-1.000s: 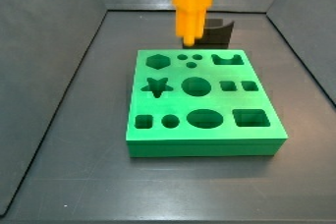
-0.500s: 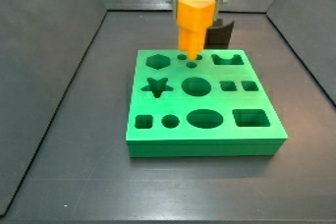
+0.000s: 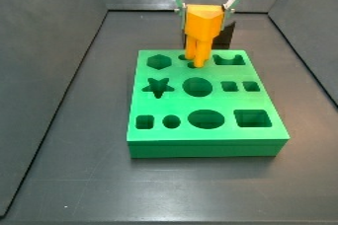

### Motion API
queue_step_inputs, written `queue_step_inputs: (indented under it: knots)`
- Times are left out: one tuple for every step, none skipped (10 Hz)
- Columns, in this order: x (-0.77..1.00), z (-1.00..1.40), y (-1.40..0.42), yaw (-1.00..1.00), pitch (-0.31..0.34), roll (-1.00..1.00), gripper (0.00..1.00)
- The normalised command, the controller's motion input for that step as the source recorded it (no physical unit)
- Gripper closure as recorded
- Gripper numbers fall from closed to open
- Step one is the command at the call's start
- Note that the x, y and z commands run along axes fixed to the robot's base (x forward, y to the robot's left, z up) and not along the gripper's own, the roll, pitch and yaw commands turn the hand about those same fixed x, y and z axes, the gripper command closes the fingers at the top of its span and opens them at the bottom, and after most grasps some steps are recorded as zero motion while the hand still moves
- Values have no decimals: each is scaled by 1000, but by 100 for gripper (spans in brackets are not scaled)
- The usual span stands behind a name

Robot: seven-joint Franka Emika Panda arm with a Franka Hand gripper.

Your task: Insert the 3 prong object.

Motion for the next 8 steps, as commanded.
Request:
queue_step_inputs:
  knots:
    - [-163, -271, 0, 0, 9, 0, 100]
    - [-303, -220, 0, 0, 0, 0, 100]
    - [-403, -114, 0, 0, 0, -4, 100]
    - [-451, -106, 0, 0, -16, -16, 100]
    - [-177, -277, 0, -3, -9, -80, 100]
    - [243, -494, 0, 0, 0, -36, 100]
    - [417, -509, -29, 0, 34, 23, 100]
    - [411, -503, 0, 0, 54, 90, 100]
